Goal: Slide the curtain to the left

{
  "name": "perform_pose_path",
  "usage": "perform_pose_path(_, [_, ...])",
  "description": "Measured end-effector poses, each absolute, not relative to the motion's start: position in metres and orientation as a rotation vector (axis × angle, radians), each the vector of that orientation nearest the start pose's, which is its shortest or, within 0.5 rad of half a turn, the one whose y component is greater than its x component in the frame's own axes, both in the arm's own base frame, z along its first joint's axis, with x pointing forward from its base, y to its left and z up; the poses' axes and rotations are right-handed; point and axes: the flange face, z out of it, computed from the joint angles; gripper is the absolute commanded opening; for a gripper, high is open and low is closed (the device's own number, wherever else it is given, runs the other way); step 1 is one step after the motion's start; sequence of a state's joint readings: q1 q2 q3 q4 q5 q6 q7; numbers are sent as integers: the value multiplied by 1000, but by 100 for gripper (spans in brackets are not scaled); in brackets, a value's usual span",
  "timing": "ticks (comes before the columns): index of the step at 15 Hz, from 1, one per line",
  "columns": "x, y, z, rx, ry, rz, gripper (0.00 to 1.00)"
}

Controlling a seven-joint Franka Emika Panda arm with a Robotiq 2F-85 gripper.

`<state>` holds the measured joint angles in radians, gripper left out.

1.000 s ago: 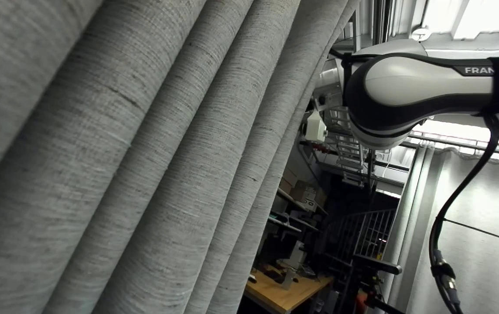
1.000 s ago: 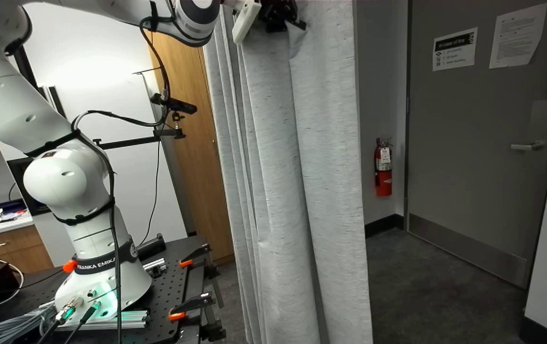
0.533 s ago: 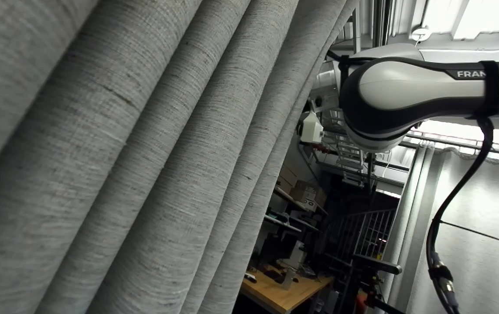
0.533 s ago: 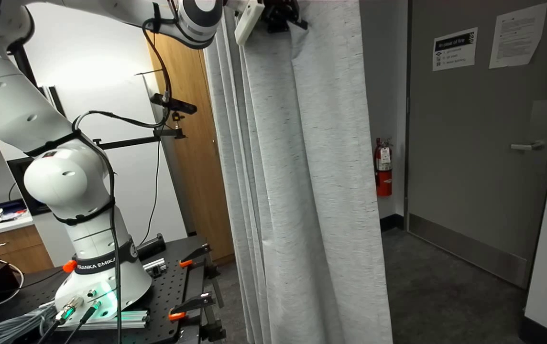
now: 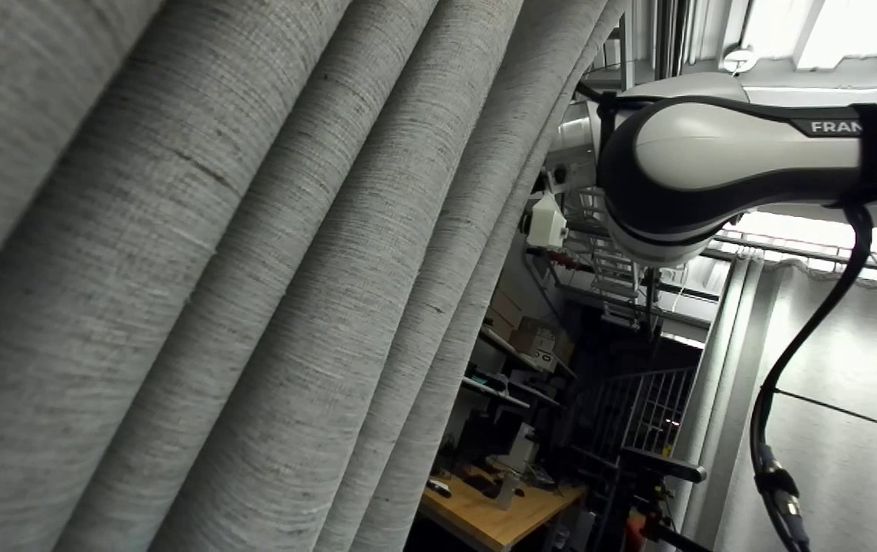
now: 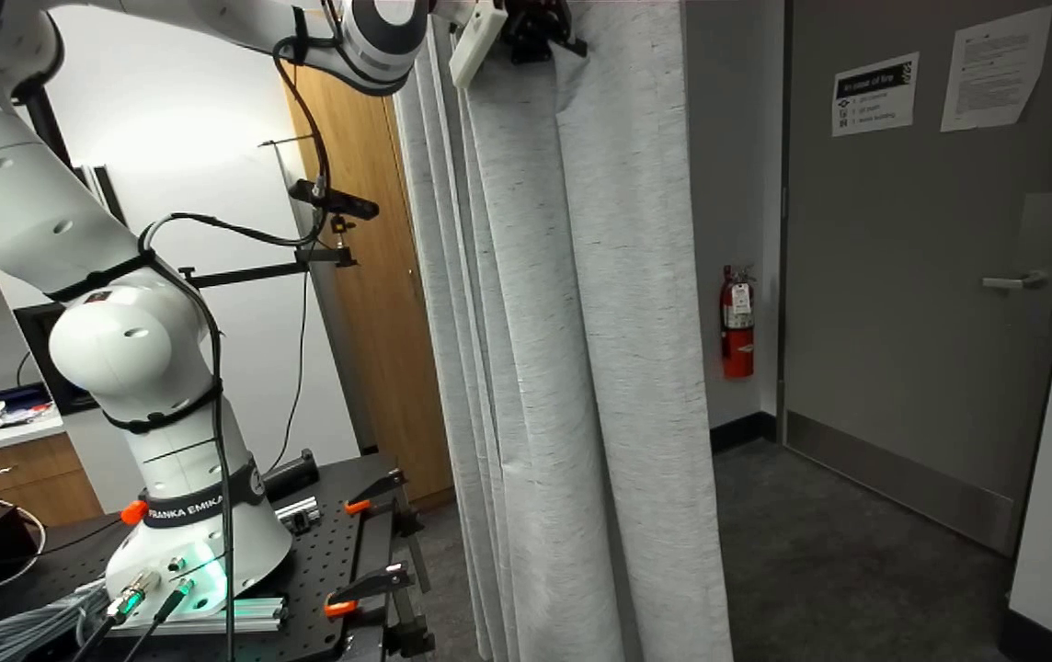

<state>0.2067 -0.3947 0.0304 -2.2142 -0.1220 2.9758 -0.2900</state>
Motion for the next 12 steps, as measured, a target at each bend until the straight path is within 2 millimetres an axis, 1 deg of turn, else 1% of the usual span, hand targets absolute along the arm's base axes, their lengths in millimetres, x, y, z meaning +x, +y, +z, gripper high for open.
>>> perform_pose_path(5, [467,121,676,-2561,-859,-1797,0])
perform_pose_path(12, [464,132,671,-2366,-799,-1848,0])
